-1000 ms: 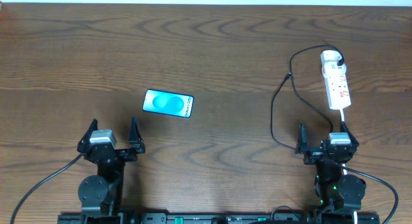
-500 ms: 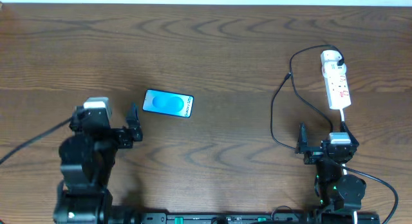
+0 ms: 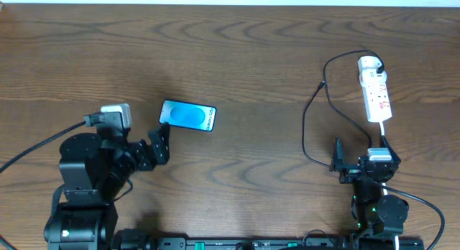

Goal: Plug charger to phone and switch on socket
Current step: 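Move the left gripper over the blue phone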

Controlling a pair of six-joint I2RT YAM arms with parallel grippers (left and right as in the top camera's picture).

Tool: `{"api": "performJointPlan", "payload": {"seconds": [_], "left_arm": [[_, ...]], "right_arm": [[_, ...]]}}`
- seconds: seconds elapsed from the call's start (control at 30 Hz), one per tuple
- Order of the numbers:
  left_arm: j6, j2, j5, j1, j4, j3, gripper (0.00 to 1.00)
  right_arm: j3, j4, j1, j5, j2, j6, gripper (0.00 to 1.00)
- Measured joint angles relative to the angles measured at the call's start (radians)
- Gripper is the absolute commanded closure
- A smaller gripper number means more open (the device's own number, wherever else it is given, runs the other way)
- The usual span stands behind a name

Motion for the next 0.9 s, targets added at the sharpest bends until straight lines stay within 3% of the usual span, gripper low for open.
{"api": "performJointPlan", "payload": {"seconds": [0.1,0.27,0.37,0.63,0.9], "left_arm": [[-0.011,0.001,0.043,0.000,-0.108,0.003,0.04],[-0.024,0.002,0.079,0.000,-0.109,0.003,0.04],[-0.090,0.019,0.085,0.000,-0.105,0.003,0.04],[-0.227,0.271,0.079,0.000,-0.108,0.084,0.04],[-0.454,0.480,-0.140,-0.109,-0.129,0.285,0.04]], "right_arm": [[0.000,0.000,0.000,0.000,0.000,0.000,0.01],[0.000,0.000,0.000,0.000,0.000,0.000,0.01],[0.000,0.000,0.000,0.000,0.000,0.000,0.01],[0.000,0.000,0.000,0.000,0.000,0.000,0.01],[0.000,0.000,0.000,0.000,0.000,0.000,0.01]]}}
